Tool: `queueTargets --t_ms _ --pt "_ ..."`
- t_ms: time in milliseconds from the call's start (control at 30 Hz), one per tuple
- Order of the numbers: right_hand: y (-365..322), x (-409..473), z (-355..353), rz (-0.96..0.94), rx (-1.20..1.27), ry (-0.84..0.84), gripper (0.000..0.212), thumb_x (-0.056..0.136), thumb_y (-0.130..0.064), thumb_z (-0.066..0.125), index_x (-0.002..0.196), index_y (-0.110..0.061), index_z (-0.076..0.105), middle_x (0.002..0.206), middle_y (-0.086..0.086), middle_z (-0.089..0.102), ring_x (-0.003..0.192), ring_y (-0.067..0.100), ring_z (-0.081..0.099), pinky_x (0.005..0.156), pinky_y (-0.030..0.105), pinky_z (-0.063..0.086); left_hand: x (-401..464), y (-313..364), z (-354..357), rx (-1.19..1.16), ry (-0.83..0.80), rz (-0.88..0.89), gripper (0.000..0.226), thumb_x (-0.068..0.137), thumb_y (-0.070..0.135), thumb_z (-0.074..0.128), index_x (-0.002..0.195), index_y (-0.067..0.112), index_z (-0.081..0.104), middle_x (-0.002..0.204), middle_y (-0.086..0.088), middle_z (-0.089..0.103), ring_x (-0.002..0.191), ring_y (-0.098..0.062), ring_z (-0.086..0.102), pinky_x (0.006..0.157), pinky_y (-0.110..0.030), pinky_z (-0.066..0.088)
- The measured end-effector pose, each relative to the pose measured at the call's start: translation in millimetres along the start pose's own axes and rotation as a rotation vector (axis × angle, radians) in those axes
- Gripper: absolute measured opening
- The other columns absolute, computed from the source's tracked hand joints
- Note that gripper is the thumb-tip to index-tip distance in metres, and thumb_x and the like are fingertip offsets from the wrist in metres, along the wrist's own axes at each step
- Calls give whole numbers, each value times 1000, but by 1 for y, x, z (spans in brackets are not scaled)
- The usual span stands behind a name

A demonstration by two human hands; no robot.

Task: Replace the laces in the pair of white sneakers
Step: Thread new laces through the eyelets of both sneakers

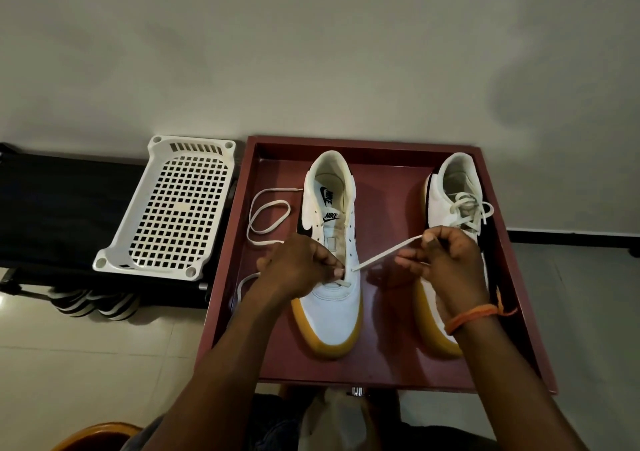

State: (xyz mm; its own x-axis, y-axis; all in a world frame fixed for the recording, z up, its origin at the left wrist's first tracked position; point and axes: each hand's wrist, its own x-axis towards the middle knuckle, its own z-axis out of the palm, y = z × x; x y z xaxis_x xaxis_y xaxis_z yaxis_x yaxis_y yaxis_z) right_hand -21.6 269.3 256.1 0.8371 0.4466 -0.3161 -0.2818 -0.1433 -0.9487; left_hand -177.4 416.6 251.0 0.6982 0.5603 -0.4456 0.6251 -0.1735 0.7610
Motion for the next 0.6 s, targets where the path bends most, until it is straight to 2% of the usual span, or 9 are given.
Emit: queueTargets --t_ms 67,133,200,267,333,433,500,600 --pt "10 -7 11 62 -11 -16 10 101 -14 51 103 -5 49 92 23 58 66 25 67 50 33 57 -1 0 2 -14 8 0 13 79 18 80 71 28 78 69 14 73 72 -1 67 80 -34 56" --pt "21 -17 23 163 -58 -125 36 93 -32 64 110 -4 50 93 24 63 67 33 65 52 40 59 -1 0 3 -44 8 6 11 80 13 79 75 22 79 68 11 73 70 -2 68 77 -31 57" --pt "31 -27 31 153 -236 -195 51 77 -50 75 102 -8 59 87 19 68 69 30 67 60 45 60 -1 1 2 -65 -1 13 12 81 7 78 77 18 79 65 11 72 65 0 66 69 -23 56" --pt "36 -34 34 -3 -390 -166 34 74 -38 82 92 -14 66 80 5 70 73 19 68 67 40 60 -2 1 2 -55 -3 22 11 81 8 78 78 18 79 64 11 71 64 1 65 66 -22 54" --pt "40 -34 33 -174 -467 -151 16 76 -24 83 83 -16 70 75 -5 70 72 11 68 68 34 58 -1 3 3 -28 3 30 7 80 12 80 80 19 79 67 10 72 66 -2 66 70 -27 56" --pt "39 -34 32 -313 -600 -164 17 79 -24 79 69 -25 67 67 -11 68 63 4 65 61 23 53 -2 4 2 29 16 41 8 79 18 81 77 26 79 70 12 73 72 -4 69 74 -30 57" --pt "35 -30 29 -265 -521 -153 19 83 -18 76 67 -22 65 63 -6 68 56 8 65 57 29 54 -3 3 -1 97 17 32 13 78 25 82 71 34 76 68 18 71 74 1 68 75 -24 54" --pt "15 -13 12 -162 -273 50 12 88 -11 70 77 -7 65 64 9 67 49 13 65 54 30 54 -5 4 -6 109 6 18 7 78 28 82 75 32 78 69 18 72 75 6 66 76 -18 48"
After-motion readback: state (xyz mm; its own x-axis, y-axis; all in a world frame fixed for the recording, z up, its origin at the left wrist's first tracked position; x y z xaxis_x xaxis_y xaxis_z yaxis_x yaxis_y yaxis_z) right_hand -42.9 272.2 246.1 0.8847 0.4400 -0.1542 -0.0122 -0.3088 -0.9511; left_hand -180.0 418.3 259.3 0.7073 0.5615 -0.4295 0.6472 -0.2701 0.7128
